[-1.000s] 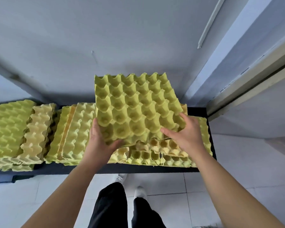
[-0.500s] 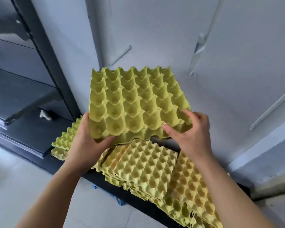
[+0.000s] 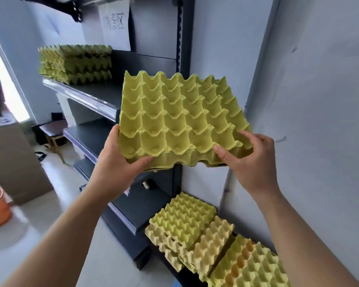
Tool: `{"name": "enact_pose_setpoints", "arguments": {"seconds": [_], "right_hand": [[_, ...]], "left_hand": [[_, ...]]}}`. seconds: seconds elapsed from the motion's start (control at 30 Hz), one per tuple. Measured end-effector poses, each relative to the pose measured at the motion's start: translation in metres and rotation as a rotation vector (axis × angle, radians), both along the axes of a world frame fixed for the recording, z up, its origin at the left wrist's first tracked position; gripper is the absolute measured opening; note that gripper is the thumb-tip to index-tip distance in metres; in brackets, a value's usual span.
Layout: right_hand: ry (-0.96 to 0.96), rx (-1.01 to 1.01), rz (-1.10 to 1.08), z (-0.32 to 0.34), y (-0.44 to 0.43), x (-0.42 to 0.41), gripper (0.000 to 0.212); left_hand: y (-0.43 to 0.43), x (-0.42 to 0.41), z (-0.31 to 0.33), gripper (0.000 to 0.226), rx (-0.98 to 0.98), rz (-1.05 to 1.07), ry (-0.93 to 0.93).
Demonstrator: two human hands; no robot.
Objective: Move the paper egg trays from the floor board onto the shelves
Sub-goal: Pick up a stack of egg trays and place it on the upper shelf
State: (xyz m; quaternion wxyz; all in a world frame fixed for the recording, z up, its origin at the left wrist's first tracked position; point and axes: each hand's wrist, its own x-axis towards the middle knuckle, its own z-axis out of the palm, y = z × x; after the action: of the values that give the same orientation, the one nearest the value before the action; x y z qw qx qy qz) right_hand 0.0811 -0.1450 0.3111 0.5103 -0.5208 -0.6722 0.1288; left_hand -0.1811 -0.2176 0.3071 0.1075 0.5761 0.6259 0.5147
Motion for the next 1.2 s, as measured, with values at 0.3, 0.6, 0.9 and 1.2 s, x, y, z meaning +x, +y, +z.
{"name": "enact_pose_setpoints", "arguments": {"seconds": [0.3,0.6,0.9,1.2], "right_hand": [[0.024,0.104,0.101,0.048,0.063,-0.179,0.078],[0.041,0.164,0.148,0.079,0.161,-0.313,0.073],[-0.019,0.18,0.192,0.111,0.255,-0.439,0.079],[-0.117,0.227,0.138,0.156,0.313,-0.561,0.078]], "left_hand": [[0.038,-0.171,0.042,0.078,0.05,0.122,-0.021],[0.133,-0.305,0.064,0.077,0.104,0.188,-0.038],[0.224,-0.431,0.087,0.067,0.163,0.213,-0.034],[0.307,-0.564,0.11,0.083,0.222,0.196,-0.05]]}}
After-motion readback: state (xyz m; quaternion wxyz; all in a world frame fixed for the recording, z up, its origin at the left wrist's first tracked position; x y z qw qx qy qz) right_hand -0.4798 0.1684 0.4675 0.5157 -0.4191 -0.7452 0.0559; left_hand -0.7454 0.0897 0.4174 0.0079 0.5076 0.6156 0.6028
